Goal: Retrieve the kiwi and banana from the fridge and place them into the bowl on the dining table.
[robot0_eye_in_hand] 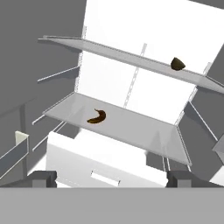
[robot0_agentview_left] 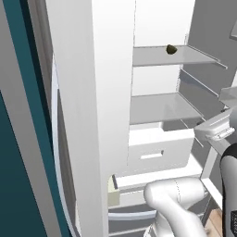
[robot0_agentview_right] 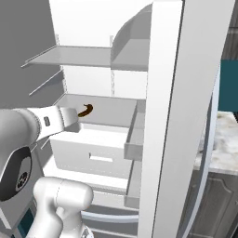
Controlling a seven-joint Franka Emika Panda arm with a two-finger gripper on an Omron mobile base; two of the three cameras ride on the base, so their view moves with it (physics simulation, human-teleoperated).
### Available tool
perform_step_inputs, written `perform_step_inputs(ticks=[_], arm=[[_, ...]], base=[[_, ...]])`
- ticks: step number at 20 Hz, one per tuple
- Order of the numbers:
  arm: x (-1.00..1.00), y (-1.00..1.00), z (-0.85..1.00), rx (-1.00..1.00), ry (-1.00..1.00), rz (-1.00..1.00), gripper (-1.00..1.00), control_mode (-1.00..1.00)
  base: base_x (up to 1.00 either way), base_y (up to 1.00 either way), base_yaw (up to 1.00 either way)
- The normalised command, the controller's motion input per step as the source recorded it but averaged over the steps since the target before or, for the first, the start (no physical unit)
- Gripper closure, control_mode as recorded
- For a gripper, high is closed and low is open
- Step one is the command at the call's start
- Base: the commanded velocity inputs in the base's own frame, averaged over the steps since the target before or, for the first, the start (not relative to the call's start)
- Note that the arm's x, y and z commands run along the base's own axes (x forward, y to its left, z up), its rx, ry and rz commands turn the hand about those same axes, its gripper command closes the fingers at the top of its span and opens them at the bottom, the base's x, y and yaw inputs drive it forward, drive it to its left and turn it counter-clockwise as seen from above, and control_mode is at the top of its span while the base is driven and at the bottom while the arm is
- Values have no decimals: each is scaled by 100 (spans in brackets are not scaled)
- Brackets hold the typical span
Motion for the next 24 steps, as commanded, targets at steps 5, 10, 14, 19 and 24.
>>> perform_step_inputs(ticks=[5,10,14,19,24], arm=[[0,0,0,0,0,0,-100,100],[12,0,0,0,0,0,-100,-100],[75,0,-2,0,1,-3,-100,-100],[76,-1,6,2,5,-13,-100,-100],[63,-1,13,1,4,-16,-100,-100]], base=[[98,0,-4],[46,0,0],[0,0,0],[0,0,0],[0,0,0]])
